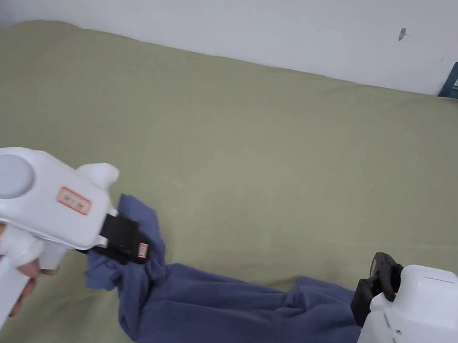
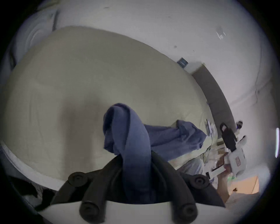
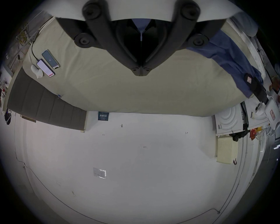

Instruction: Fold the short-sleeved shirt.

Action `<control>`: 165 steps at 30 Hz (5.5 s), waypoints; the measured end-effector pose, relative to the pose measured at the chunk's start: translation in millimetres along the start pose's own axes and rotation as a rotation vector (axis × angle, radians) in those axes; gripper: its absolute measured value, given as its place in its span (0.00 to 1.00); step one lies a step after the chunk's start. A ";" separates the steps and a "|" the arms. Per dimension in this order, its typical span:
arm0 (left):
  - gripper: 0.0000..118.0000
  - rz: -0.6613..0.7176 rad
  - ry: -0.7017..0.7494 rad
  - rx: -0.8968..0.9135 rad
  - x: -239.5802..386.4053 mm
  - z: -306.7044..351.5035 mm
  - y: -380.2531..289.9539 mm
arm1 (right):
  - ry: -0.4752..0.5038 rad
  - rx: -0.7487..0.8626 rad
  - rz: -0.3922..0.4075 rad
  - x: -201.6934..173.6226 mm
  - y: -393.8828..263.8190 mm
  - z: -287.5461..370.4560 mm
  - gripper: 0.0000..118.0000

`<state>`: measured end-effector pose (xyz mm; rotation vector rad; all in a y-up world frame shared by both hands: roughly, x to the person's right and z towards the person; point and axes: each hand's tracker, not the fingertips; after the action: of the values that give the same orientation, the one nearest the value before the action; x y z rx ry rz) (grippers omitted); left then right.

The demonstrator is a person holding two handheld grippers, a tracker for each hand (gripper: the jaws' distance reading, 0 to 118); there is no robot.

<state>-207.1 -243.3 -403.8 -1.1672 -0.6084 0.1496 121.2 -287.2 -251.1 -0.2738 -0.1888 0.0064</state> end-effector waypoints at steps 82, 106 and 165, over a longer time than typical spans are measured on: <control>0.08 0.328 0.129 0.271 -116.9 61.6 -38.5 | 0.040 -0.053 0.034 1.3 0.8 -7.2 0.00; 0.99 0.046 -0.048 0.002 83.3 -151.9 15.8 | -0.016 -0.116 0.007 26.3 -16.4 -6.9 0.00; 0.97 0.286 -0.542 0.002 -131.4 -146.8 -9.8 | 1.073 -0.984 -1.097 -22.9 -133.2 -202.9 0.00</control>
<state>-241.7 -421.5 -480.8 -1.2115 -0.9099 0.7265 133.9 -470.6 -411.2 -1.0722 0.7798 -1.3275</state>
